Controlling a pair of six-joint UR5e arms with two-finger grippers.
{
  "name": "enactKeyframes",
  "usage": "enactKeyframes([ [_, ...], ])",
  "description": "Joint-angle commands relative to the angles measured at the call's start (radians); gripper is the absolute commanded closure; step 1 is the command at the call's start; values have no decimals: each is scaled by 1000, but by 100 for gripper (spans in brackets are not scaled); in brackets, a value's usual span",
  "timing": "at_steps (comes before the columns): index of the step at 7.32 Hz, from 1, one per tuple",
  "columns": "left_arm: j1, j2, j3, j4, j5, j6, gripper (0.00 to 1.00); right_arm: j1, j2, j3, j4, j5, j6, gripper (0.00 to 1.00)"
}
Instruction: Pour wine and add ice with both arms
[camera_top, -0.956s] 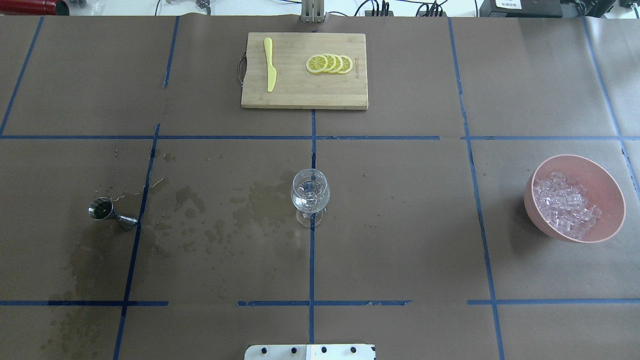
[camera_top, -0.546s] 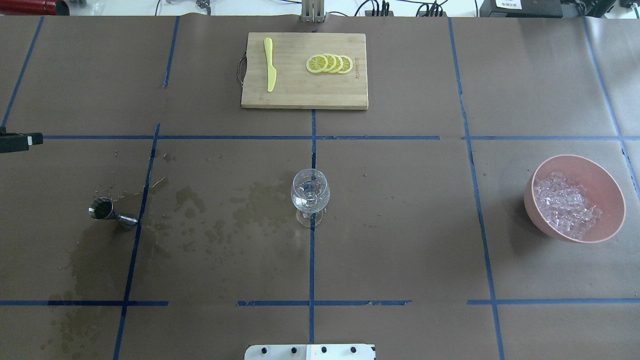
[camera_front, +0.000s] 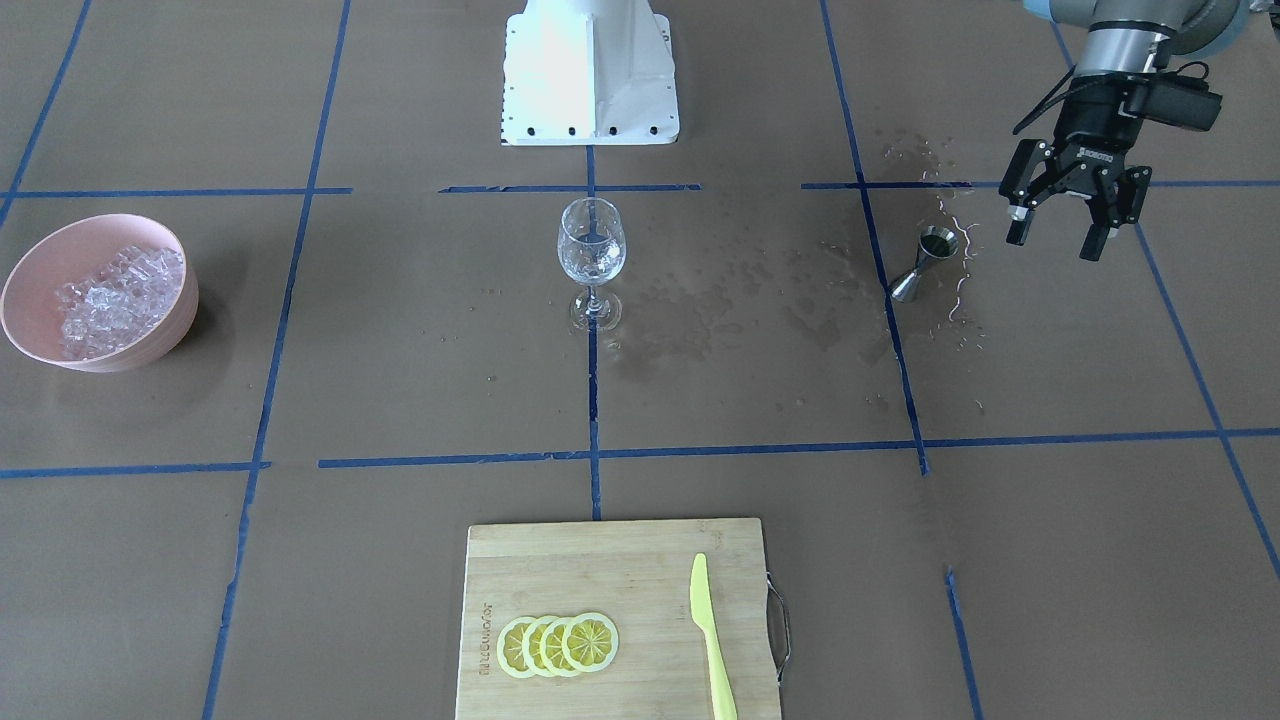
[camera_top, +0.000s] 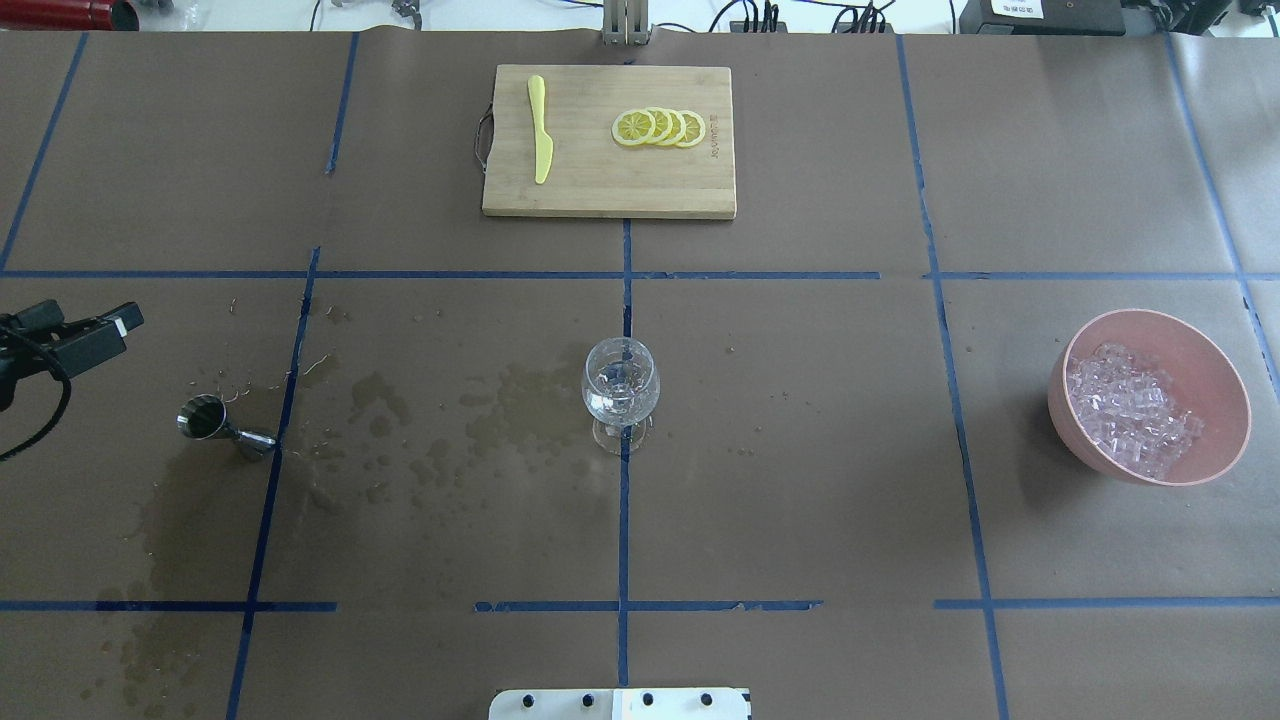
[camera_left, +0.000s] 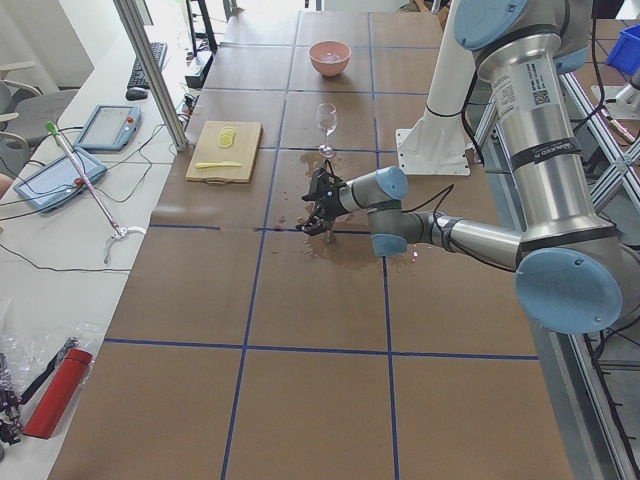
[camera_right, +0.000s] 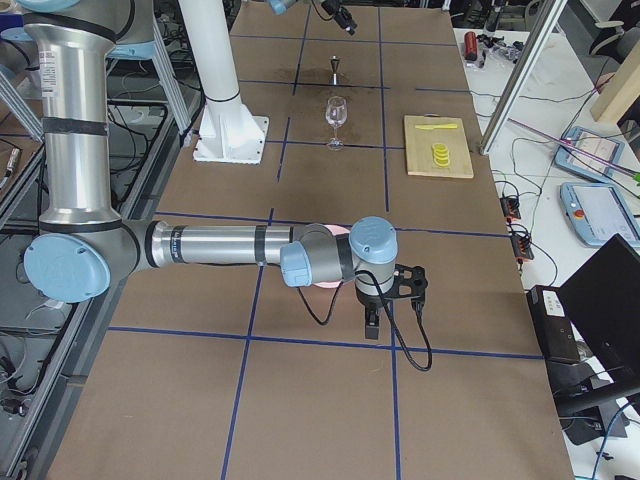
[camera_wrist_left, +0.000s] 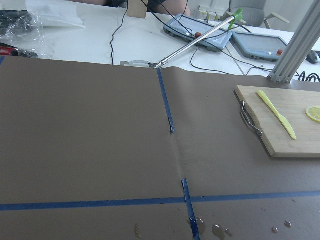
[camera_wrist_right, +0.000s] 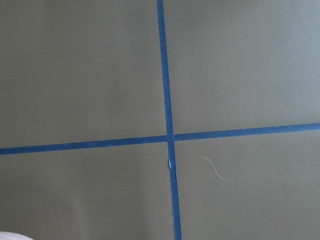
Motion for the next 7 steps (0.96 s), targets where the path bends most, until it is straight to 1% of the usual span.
enactKeyframes([
  [1,221,13,-4,3,325,-21,1,-1,0,1,0,0,1,0],
  [2,295,13,-2,4,399,-18,1,1,0,0,0,0,0,0],
  [3,342,11,1,36,464,-17,1,1,-2,-4,0,0,-1,0],
  [4,414,2,8,59,534,-17,1,1,-2,-5,0,0,-1,0],
  [5,438,-10,54,60,562,-26,1,1,-3,-2,0,0,-1,0],
  [6,447,-50,103,58,587,-32,0,1,-3,-4,0,0,-1,0],
  [7,458,-67,110,58,587,-37,0,1,-3,-2,0,0,-1,0],
])
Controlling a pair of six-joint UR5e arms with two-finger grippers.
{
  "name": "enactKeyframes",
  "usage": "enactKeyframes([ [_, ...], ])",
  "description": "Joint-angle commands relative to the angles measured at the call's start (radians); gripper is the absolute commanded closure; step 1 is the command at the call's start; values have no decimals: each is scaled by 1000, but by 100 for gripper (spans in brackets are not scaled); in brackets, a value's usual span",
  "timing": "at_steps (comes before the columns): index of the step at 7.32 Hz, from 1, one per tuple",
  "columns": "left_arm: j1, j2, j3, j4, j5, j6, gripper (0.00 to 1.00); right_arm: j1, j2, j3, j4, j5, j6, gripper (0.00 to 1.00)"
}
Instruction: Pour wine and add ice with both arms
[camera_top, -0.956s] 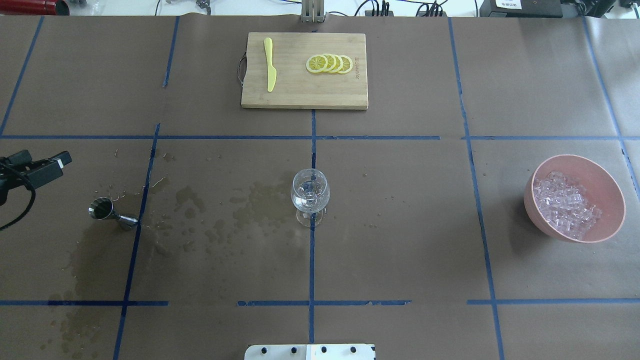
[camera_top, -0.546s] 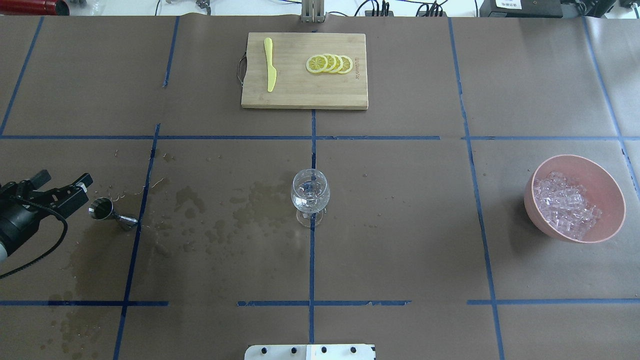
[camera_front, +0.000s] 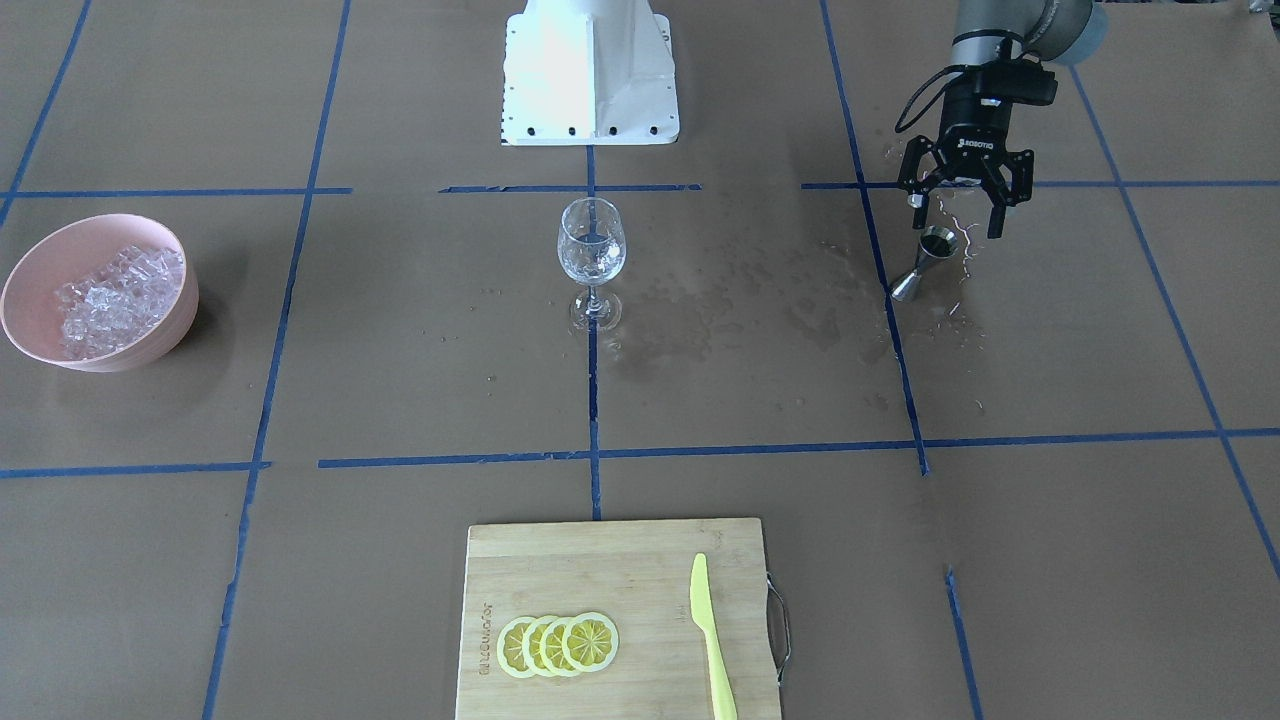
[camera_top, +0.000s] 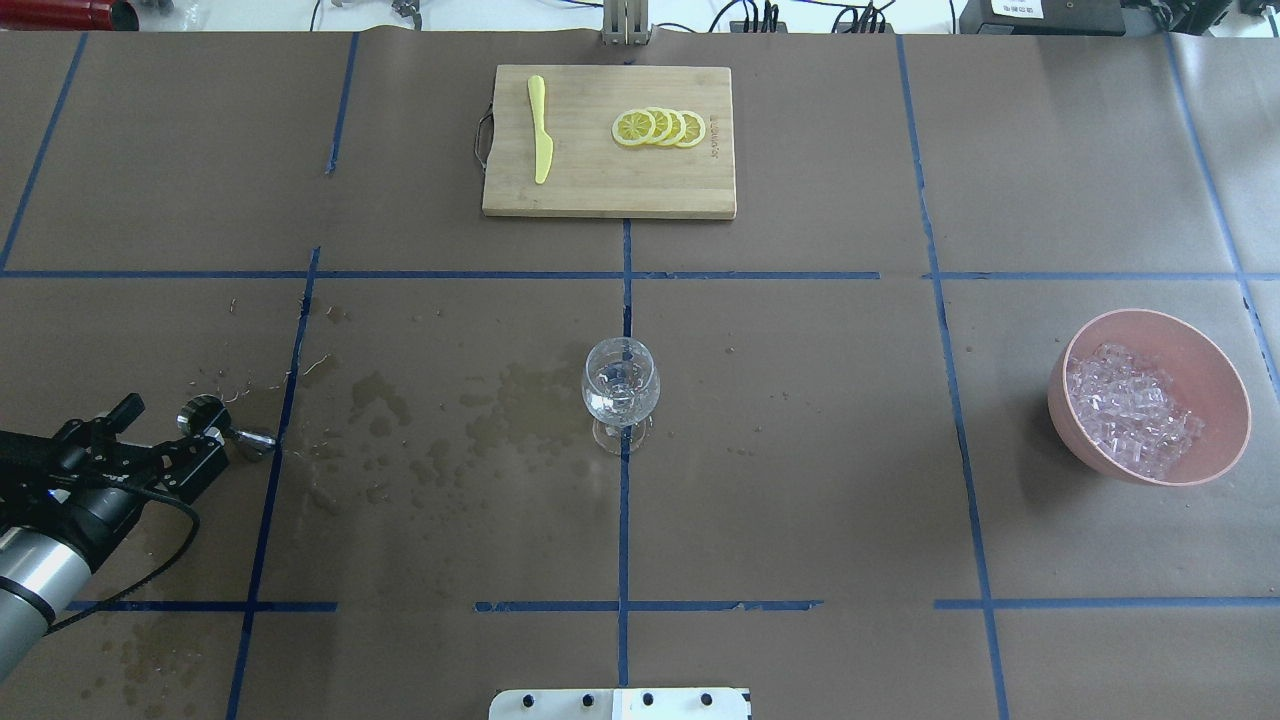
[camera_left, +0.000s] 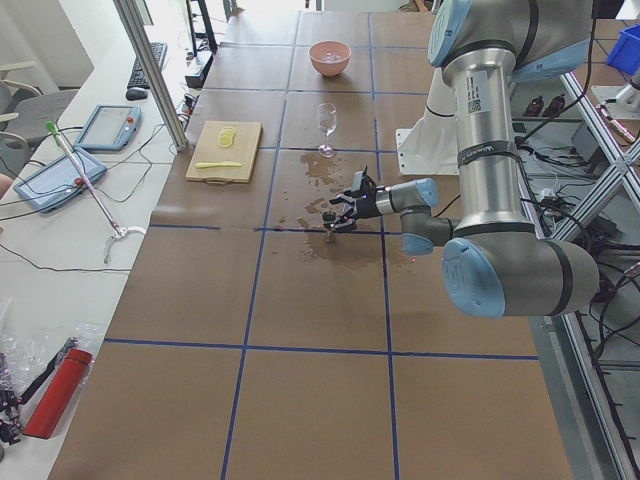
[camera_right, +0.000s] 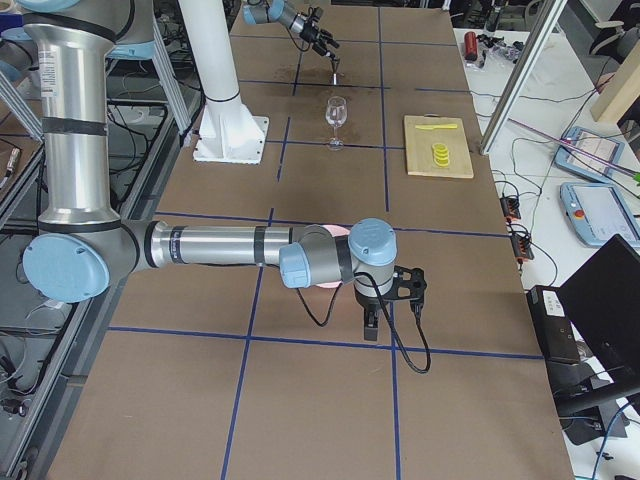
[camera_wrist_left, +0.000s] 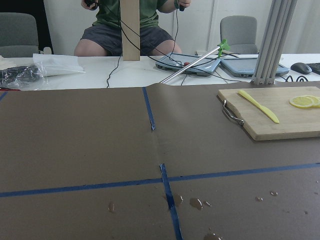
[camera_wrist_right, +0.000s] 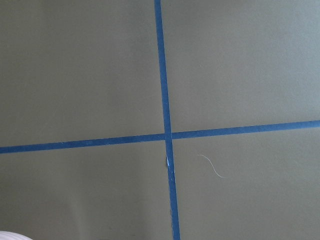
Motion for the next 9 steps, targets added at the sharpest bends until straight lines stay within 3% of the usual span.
enactKeyframes([
  [1,27,-28,28,1,17,-8,0,0,0,1,0,0,0,0],
  [5,42,-124,161,-2,98,-42,0,0,0,-1,0,0,0,0],
  [9,38,-130,215,-4,98,-40,1,0,-2,4,0,28,0,0],
])
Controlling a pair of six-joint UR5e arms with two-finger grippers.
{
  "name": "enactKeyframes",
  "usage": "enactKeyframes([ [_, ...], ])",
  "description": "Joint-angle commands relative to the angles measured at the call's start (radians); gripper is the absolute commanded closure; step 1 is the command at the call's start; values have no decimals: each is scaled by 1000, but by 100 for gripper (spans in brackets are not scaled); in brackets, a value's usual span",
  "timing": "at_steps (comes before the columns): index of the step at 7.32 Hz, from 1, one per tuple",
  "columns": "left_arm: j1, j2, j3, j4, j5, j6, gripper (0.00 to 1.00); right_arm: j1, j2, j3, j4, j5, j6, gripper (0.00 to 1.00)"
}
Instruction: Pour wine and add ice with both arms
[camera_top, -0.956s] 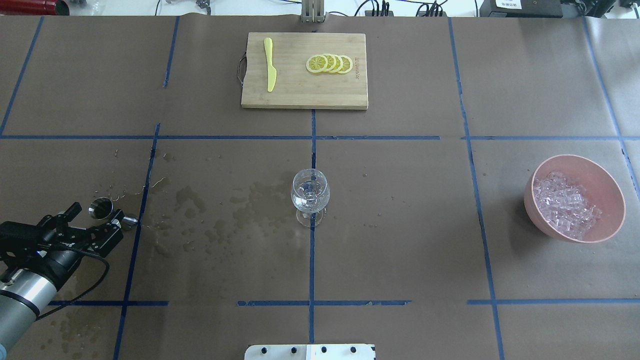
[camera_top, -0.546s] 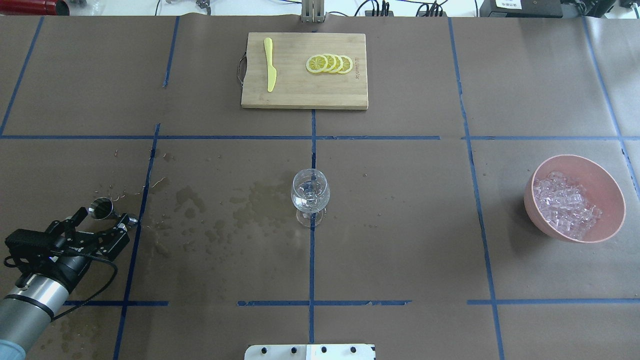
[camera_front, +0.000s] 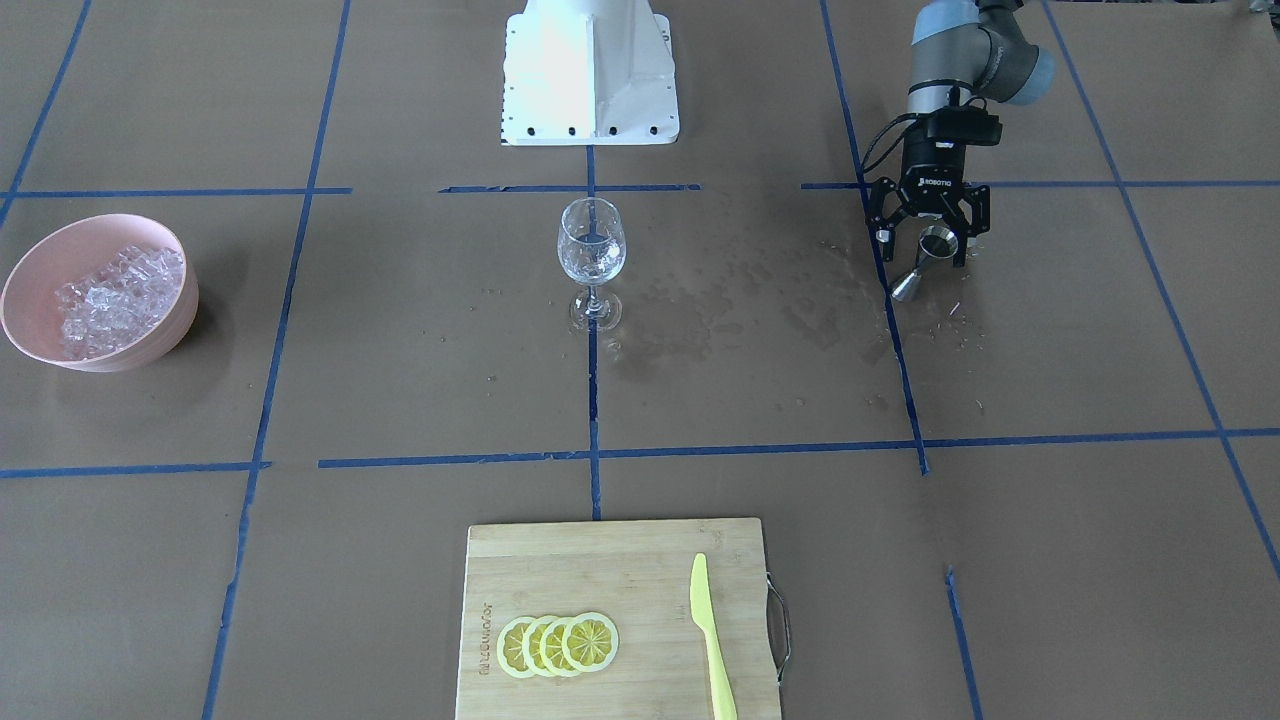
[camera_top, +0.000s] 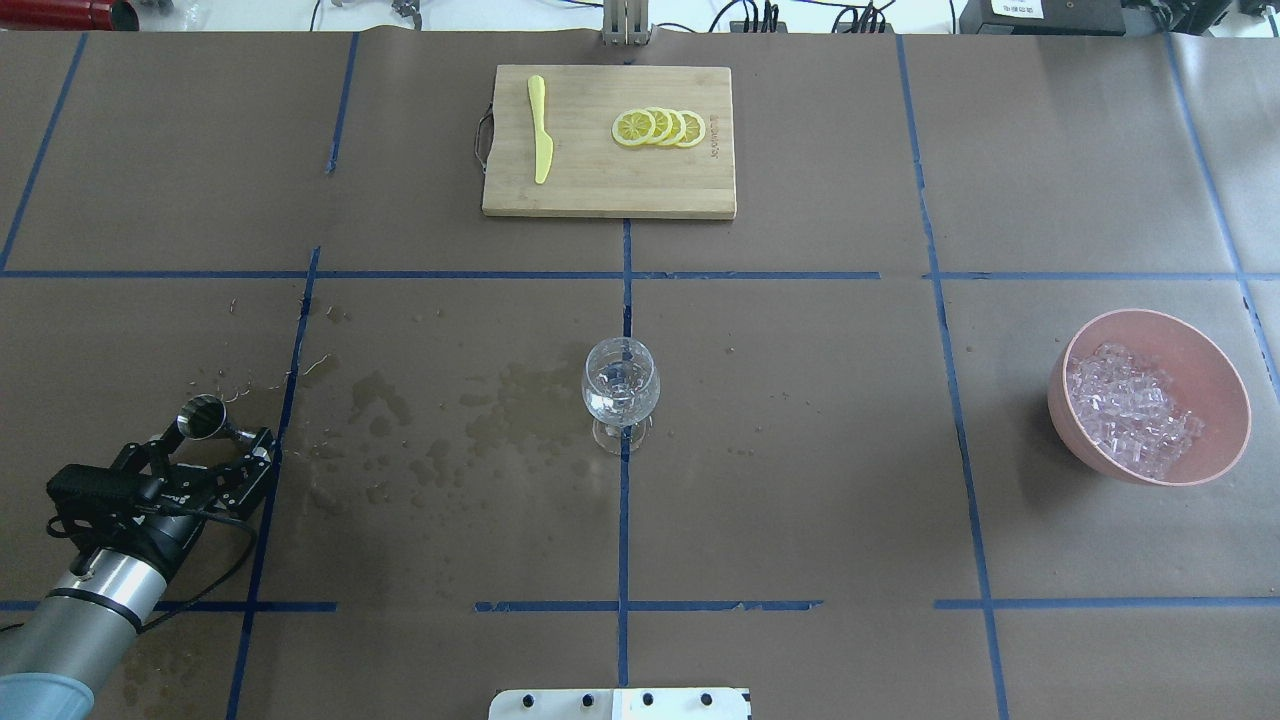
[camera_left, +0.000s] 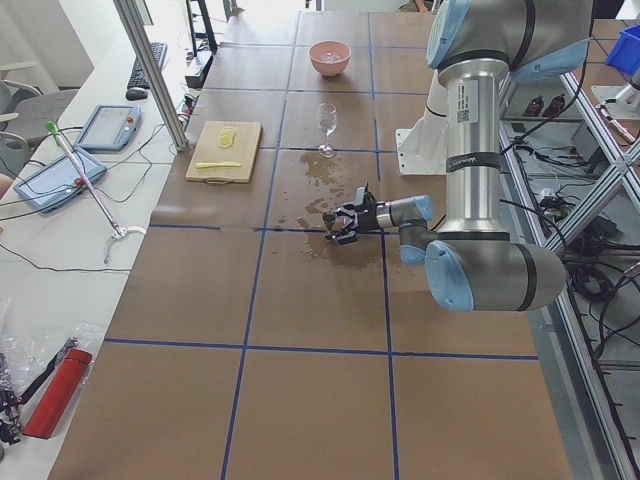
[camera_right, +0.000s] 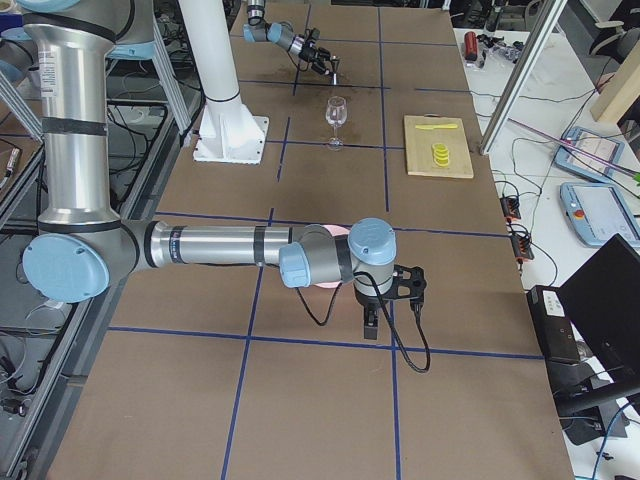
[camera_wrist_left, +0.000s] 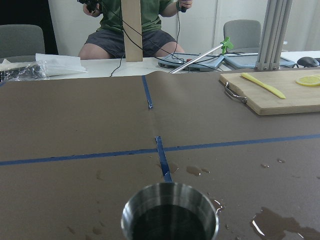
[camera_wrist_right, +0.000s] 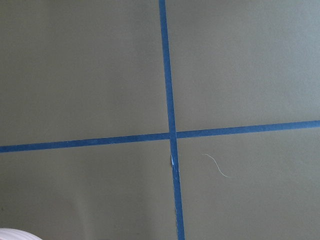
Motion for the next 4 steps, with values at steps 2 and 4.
enactKeyframes([
  [2,0,-8,27,0,-1,0,11,0,3,-6,0,11,0,0],
  [4,-1,-9,27,0,-1,6,31,0,1,-2,0,12,0,0],
])
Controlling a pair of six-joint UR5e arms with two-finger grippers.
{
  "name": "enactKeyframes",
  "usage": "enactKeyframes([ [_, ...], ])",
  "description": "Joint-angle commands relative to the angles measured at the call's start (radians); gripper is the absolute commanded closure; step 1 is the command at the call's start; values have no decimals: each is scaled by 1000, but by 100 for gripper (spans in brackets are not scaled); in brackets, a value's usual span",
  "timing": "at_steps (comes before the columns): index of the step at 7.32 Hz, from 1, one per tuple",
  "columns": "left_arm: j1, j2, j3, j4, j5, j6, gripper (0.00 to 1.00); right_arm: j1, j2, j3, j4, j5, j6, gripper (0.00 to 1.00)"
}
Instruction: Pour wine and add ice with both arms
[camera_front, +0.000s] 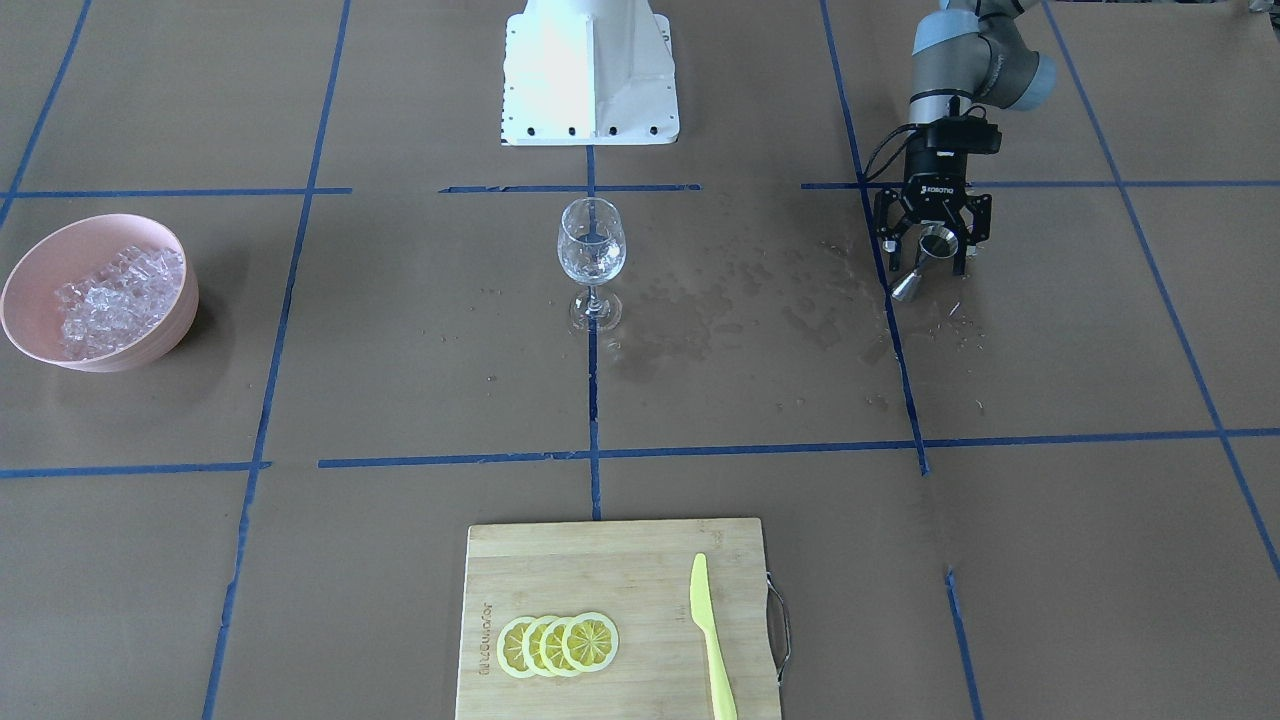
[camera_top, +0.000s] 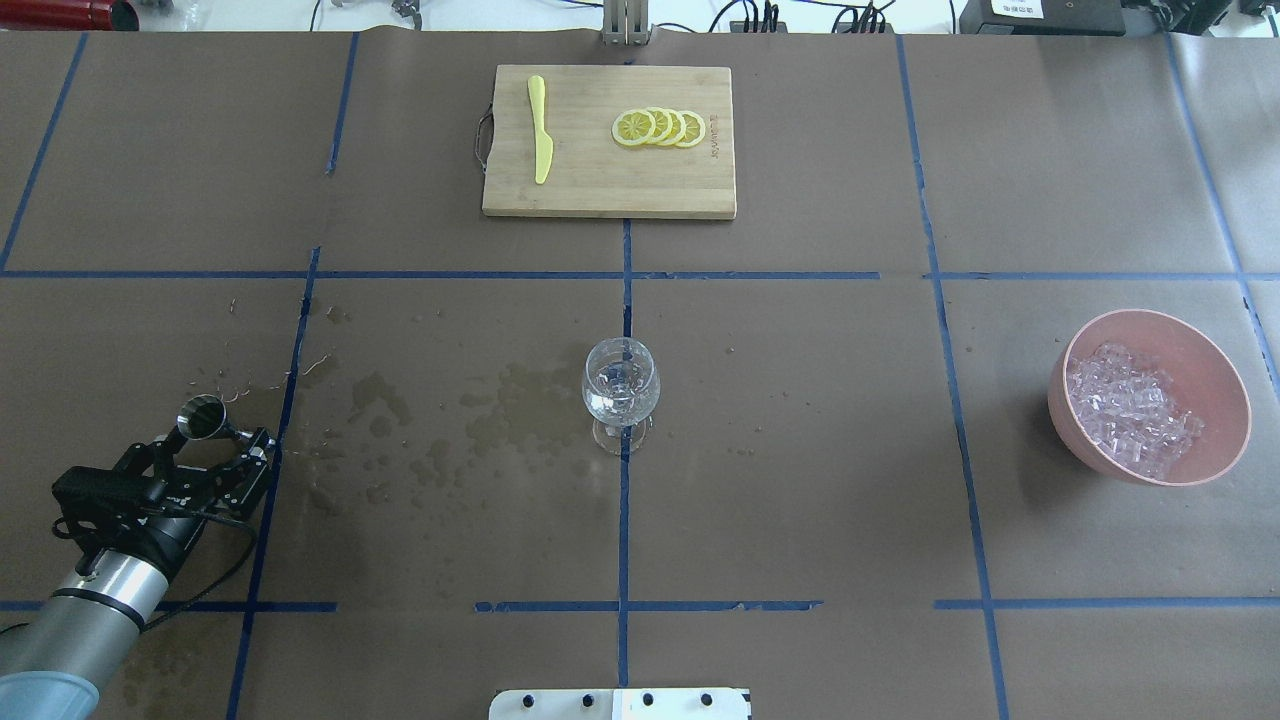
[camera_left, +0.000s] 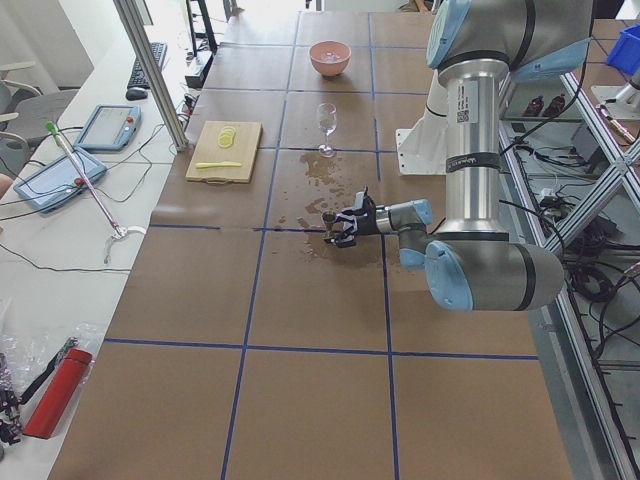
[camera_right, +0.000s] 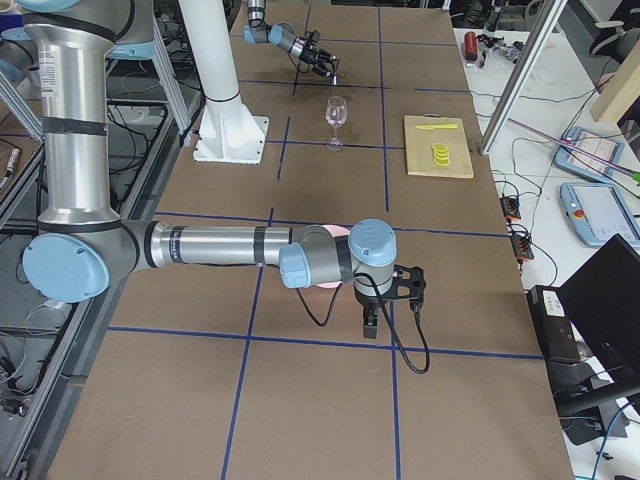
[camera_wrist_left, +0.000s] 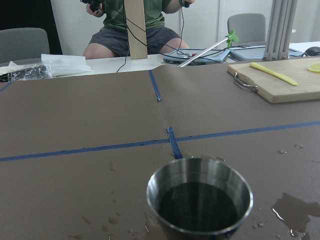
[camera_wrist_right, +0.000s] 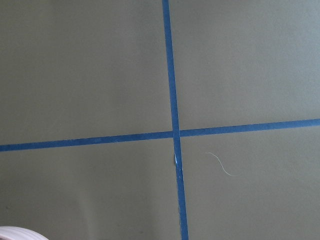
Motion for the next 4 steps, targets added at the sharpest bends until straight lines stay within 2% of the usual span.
enactKeyframes([
  [1,-1,-1,-1,0,0,3,40,0,0,0,0,1,0,0],
  [3,-1,-1,-2,-2,0,9,55,0,0,-6,0,1,0,0],
  [4,-1,-1,-7,-2,-2,10,67,0,0,-6,0,1,0,0],
])
